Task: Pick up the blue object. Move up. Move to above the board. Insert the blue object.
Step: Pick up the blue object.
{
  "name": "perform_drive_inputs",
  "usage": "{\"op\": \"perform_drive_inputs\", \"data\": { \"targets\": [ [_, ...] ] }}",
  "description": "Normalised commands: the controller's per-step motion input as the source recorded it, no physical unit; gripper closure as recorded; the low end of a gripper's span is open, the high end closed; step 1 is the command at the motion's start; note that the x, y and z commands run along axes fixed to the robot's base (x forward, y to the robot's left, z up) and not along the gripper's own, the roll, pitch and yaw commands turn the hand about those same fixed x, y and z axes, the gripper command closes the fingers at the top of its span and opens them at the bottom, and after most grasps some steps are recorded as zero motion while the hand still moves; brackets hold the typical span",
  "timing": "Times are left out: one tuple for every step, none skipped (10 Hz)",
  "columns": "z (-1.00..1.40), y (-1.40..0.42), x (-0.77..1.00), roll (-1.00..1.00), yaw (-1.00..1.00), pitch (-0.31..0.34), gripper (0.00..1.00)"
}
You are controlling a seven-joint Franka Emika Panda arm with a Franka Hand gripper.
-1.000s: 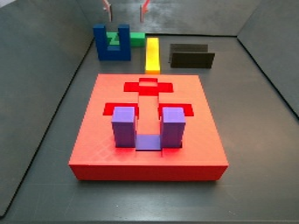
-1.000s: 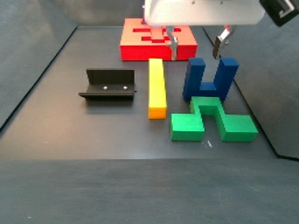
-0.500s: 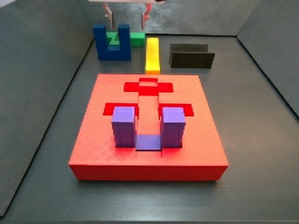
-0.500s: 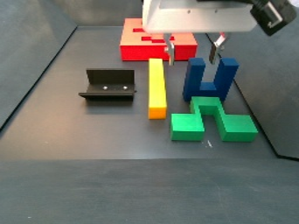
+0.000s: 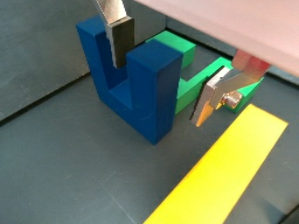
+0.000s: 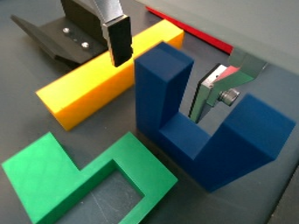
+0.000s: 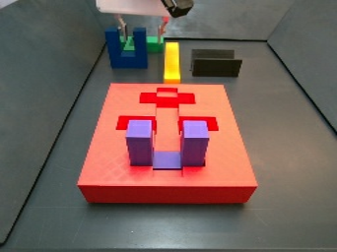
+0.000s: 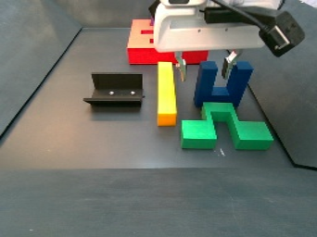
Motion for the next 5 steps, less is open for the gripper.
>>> {"op": "perform_drive_inputs", "data": {
  "targets": [
    [-0.27,0.02,-0.02,0.03,-0.06,0.051,0.0],
    [-0.05,0.01,0.0,0.0,-0.05,0.039,0.0],
    [-0.01,0.0,0.0,0.05,0.0,0.0,0.0],
    [-0.07,0.06,0.0,0.1,0.0,0.023,0.0],
    [0.0,0.0,0.0,0.0,0.0,0.0,0.0]
  ]
}}
